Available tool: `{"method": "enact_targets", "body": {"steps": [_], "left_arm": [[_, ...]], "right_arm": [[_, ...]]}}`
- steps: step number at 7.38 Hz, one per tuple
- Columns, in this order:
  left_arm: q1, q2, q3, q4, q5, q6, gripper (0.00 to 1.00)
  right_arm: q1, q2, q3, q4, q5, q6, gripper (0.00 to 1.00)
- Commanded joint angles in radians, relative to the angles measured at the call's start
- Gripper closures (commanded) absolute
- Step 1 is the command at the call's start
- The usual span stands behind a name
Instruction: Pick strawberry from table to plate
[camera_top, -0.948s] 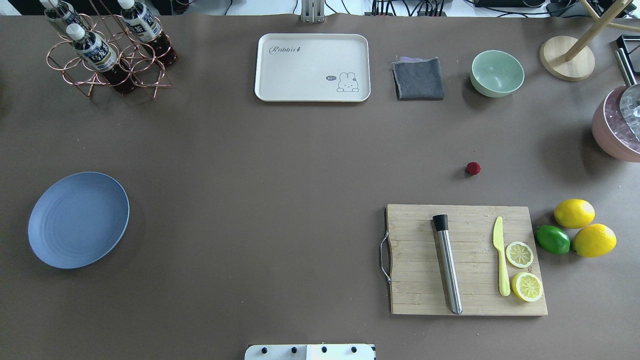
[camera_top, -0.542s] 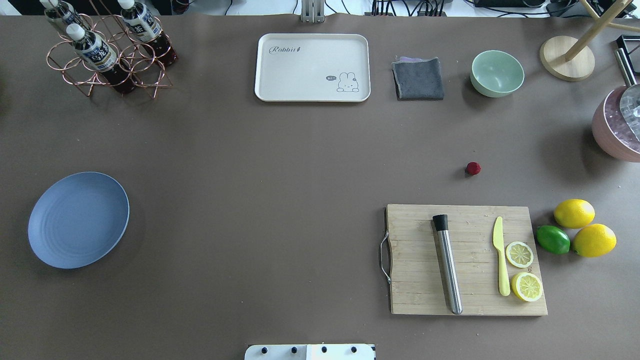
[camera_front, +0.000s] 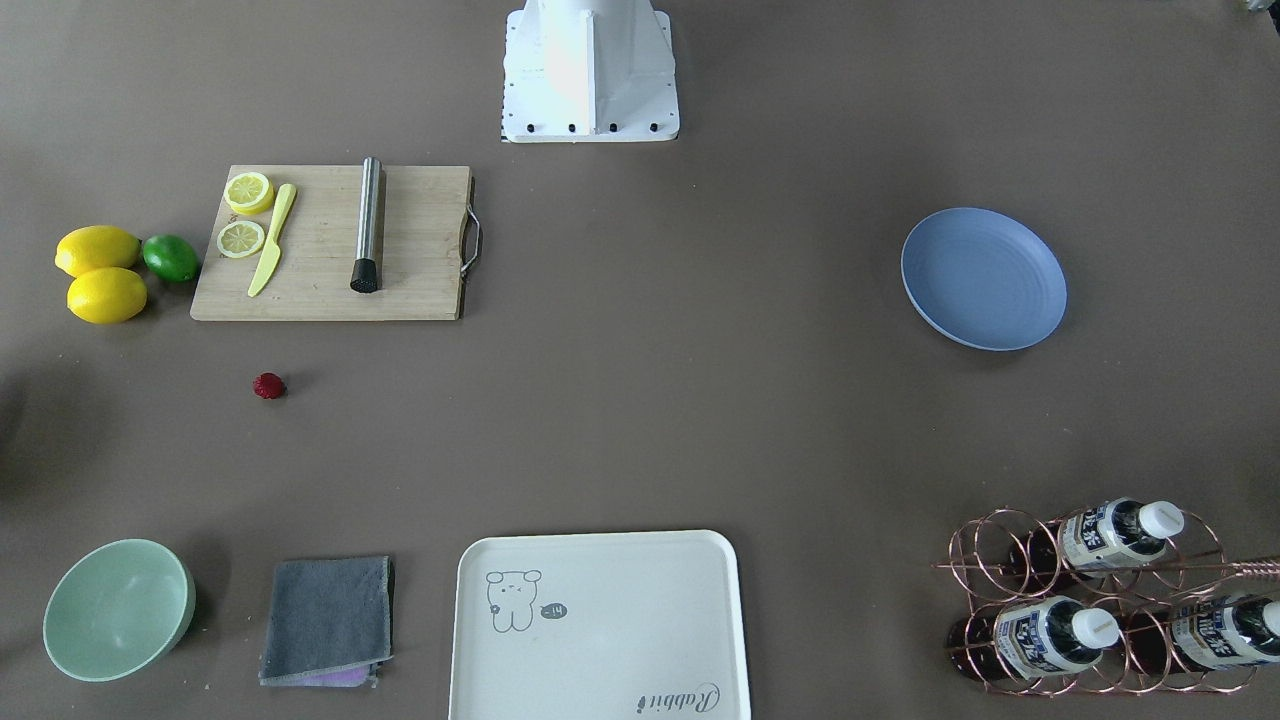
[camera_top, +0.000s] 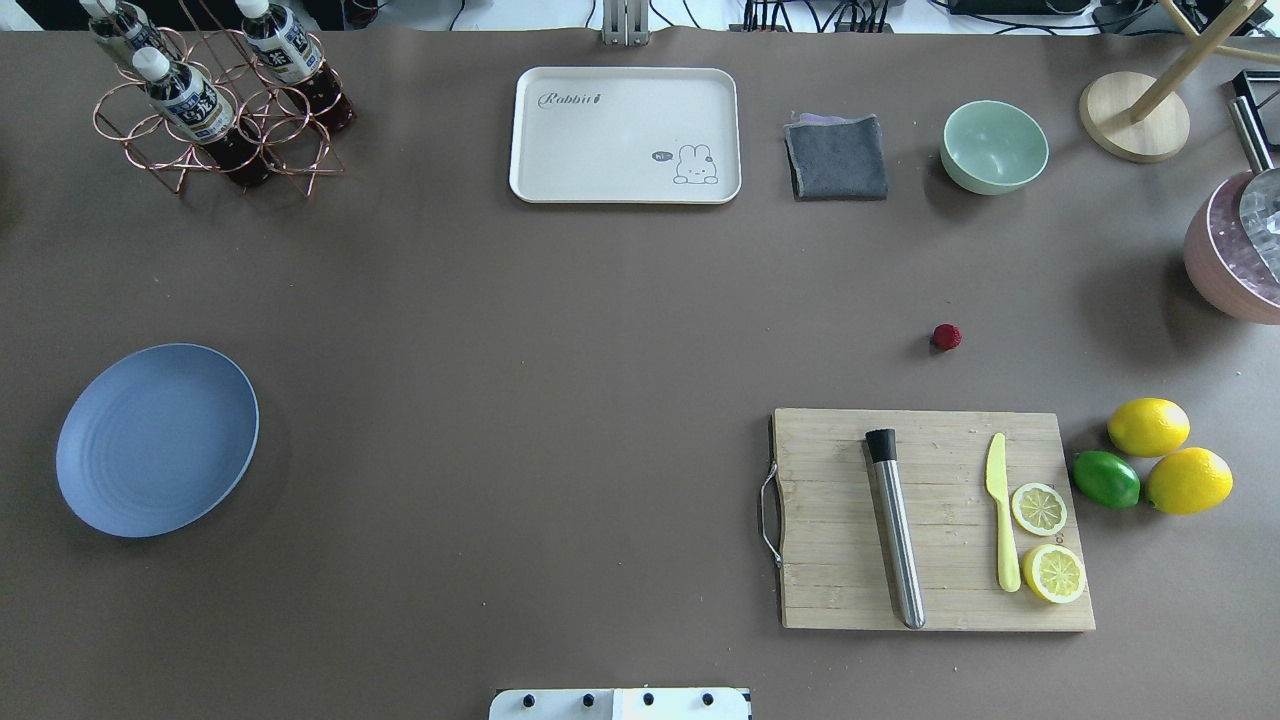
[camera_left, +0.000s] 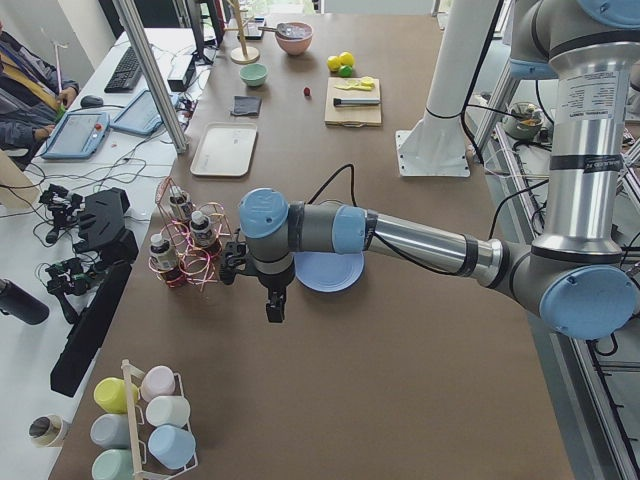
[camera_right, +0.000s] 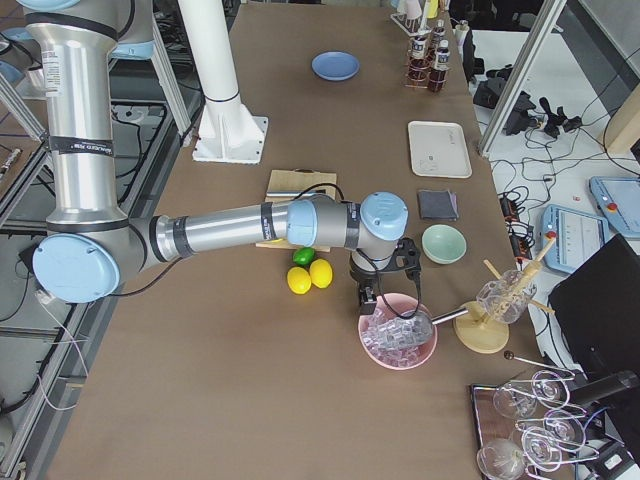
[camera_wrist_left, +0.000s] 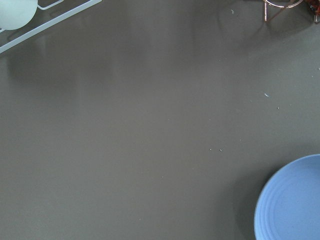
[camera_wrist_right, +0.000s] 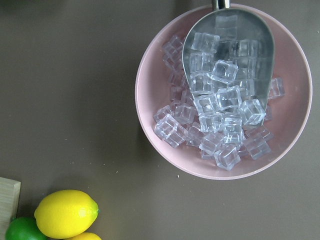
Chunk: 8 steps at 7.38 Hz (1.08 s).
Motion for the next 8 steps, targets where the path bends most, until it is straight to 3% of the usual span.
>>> {"method": "enact_targets", "body": {"steps": [1, 8], "left_arm": [[0.001, 0.01, -0.016, 0.0, 0.025, -0.004, 0.02], [0.004, 0.013, -0.054, -0.009, 0.021, -0.149, 0.03]], "right_arm": [[-0.003, -0.001, -0.007, 0.015, 0.0, 0.0, 0.0], [-0.003, -0.001, -0.01, 0.014, 0.002, 0.002, 0.0]]}}
